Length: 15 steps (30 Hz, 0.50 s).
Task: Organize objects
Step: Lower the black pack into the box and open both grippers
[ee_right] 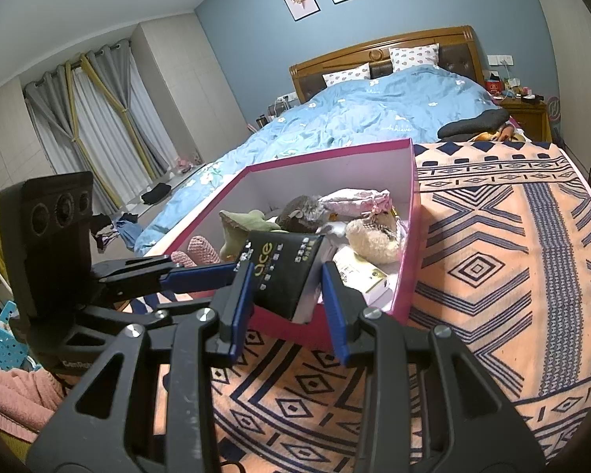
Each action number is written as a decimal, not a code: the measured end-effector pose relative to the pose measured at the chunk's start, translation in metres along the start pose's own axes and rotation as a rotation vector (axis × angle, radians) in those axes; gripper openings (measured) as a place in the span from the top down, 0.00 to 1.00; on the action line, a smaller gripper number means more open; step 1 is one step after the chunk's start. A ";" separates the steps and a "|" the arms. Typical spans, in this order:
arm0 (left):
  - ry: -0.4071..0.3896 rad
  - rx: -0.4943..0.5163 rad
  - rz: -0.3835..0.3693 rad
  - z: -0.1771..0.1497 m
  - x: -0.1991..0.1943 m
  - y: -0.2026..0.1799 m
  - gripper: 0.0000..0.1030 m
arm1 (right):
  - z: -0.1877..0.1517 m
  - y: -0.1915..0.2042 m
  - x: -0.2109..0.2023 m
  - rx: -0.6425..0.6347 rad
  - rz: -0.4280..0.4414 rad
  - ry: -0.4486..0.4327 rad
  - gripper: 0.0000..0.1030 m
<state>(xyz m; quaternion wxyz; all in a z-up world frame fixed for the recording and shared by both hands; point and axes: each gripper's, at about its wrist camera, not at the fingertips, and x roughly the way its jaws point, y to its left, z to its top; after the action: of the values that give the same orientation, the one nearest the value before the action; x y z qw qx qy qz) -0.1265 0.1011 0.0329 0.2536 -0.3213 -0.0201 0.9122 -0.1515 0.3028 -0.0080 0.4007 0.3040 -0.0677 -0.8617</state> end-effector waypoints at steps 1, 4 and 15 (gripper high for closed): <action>0.002 0.002 0.001 0.001 0.001 0.000 0.65 | 0.001 -0.001 0.001 0.002 0.000 0.001 0.63; 0.006 0.011 0.007 0.003 0.003 0.001 0.65 | 0.002 -0.002 0.002 0.003 -0.001 -0.001 0.63; 0.015 0.012 0.017 0.009 0.010 0.006 0.65 | 0.008 -0.004 0.006 0.010 0.003 -0.001 0.62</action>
<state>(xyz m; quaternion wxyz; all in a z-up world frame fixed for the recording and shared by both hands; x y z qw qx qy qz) -0.1411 0.1013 0.0332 0.2479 -0.3267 -0.0098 0.9120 -0.1620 0.2997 -0.0055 0.4004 0.3056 -0.0728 -0.8608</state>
